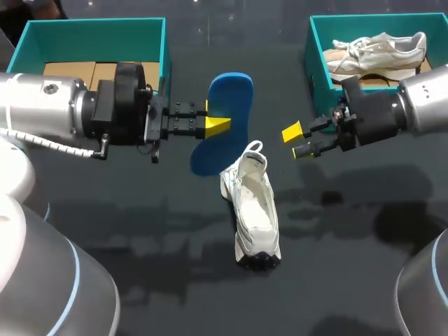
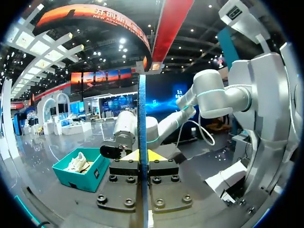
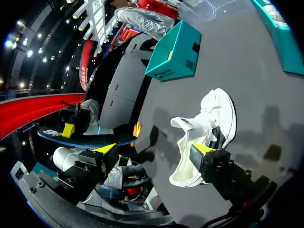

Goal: Take the shoe out of the shoebox, open the shoe tongue, remove and reinsert the insole, then place the shoe into the shoebox

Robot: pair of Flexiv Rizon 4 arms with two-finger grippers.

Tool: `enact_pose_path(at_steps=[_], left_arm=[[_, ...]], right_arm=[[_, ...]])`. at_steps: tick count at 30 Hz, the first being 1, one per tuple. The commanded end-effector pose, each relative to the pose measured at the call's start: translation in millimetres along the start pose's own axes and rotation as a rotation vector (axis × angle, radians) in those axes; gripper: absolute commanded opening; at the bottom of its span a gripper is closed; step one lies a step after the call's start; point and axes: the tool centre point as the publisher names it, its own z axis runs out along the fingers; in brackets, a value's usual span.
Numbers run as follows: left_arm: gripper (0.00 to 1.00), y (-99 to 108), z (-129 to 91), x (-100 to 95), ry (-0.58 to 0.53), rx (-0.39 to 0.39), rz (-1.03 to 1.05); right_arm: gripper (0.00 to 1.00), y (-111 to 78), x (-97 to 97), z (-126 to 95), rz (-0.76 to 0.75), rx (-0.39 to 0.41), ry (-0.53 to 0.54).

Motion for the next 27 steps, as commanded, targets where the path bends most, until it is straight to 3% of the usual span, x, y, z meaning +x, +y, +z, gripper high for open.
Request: enact_pose_path(at_steps=[1, 7, 20, 27], left_arm=[[0.0, 4, 6, -8.3, 0.058, -0.033, 0.411], [0.0, 4, 7, -7.9, 0.067, -0.028, 0.465], [0.0, 45, 14, -34.1, 0.0, 0.003, 0.776], [0.0, 58, 20, -38.5, -0.039, 0.028, 0.983]], right_arm=[[1.0, 4.8, -5.4, 0, 0.0, 0.011, 0.02], [1.0, 4.8, -5.4, 0, 0.0, 0.011, 0.02], [1.0, 24.4, 16.0, -8, 0.005, -0.014, 0.15], [1.0, 30.9, 23.8, -5, 0.02, -0.021, 0.224]])
